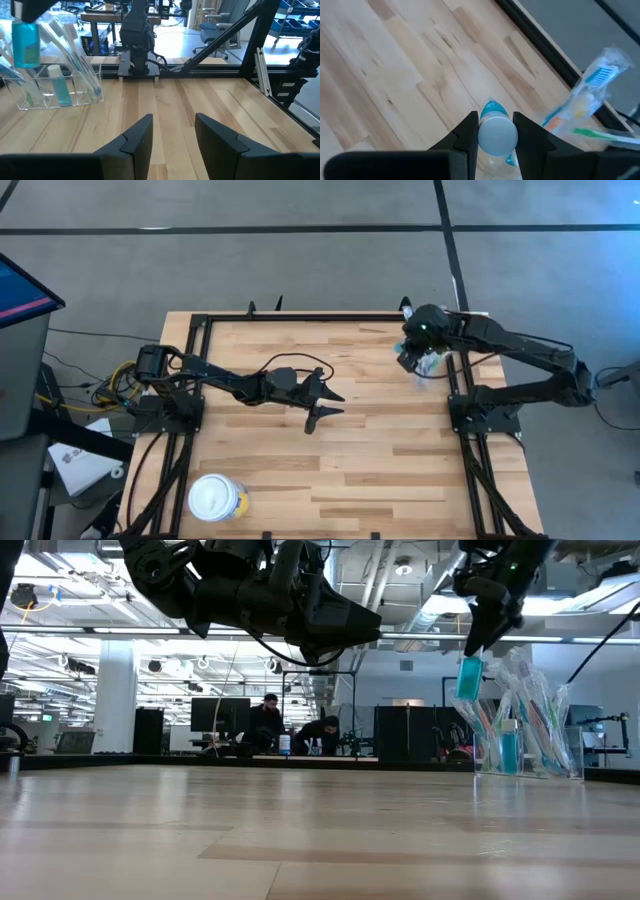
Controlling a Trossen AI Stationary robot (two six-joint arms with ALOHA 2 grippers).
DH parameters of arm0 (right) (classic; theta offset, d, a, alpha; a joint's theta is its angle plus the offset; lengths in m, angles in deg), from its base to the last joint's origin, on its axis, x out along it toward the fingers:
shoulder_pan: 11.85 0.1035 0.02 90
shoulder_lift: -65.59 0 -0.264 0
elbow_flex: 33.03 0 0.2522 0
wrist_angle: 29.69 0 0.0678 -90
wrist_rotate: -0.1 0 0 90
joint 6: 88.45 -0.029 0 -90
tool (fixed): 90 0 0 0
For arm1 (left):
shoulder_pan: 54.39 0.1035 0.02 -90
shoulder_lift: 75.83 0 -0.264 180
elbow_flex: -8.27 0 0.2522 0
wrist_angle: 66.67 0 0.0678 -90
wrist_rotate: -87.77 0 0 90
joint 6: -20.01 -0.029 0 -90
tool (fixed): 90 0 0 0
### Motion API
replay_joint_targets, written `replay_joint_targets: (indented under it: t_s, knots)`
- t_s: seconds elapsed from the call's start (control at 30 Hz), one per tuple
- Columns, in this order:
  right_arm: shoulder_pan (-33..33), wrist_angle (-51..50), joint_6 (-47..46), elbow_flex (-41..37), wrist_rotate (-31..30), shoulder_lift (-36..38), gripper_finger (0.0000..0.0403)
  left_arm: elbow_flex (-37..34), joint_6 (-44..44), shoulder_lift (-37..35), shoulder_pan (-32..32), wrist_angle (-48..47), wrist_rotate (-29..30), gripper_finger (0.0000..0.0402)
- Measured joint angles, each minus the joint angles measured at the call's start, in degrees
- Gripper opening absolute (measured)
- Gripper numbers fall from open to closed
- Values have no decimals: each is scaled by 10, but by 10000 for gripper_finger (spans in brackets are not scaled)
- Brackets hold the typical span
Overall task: Pick & Place toothbrushing station
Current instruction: Put the blue mouthwash into the transparent organizer
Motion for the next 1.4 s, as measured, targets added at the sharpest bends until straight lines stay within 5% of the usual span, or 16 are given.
replay_joint_targets:
  t_s: [0.4, 0.83, 1.4]
  knots:
    - [-44, -51, 20, 46, 13, -84, 87, 0, 5, 0, 0, -3, 0, 140]
    - [-133, -79, 29, 46, 36, -81, 87, 0, 7, 0, 0, -4, 0, 140]
    - [-147, -117, 29, 46, 31, -81, 87, 0, 9, 0, 0, -5, 0, 140]
